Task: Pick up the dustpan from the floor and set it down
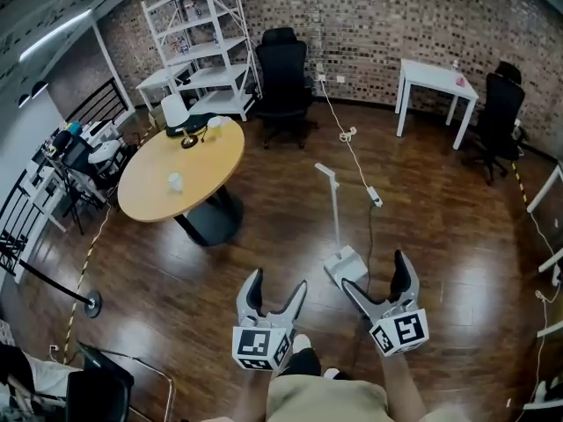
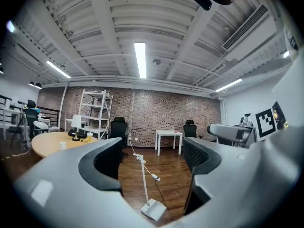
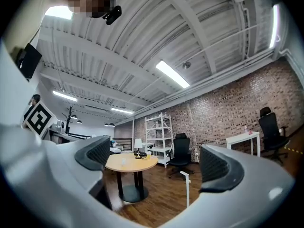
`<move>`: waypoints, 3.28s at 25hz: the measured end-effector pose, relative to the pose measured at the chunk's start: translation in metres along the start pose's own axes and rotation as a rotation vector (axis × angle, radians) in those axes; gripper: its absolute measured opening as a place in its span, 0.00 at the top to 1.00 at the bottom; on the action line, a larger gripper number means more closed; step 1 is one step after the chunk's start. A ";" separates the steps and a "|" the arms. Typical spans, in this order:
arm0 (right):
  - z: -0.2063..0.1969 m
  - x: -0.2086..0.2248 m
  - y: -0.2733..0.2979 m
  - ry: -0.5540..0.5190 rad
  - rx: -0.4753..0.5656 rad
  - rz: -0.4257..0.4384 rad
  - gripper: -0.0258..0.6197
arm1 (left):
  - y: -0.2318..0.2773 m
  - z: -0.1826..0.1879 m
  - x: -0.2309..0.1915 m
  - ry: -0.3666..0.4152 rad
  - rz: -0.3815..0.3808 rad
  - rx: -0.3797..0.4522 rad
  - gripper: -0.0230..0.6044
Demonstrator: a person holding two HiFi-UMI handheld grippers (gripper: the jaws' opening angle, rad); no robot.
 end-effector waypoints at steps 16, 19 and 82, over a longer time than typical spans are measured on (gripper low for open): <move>-0.055 -0.035 0.300 -0.016 -0.006 0.204 0.09 | 0.170 0.030 -0.220 0.030 0.068 0.074 0.37; -0.060 -0.049 0.339 -0.044 -0.002 0.254 0.14 | 0.183 0.042 -0.254 0.028 0.106 0.116 0.38; -0.474 0.224 0.454 -0.053 -0.728 0.244 0.84 | 0.481 -0.203 -0.282 -0.059 0.078 -0.376 0.47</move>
Point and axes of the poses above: the fingertips, and each gripper's own axes: y forward along the fingers, x to its right, z out of its top, the point moved 6 cm from there along -y, backward along the fingers, and after that the axes turned 7 degrees about -z, right-handed, at the moved point
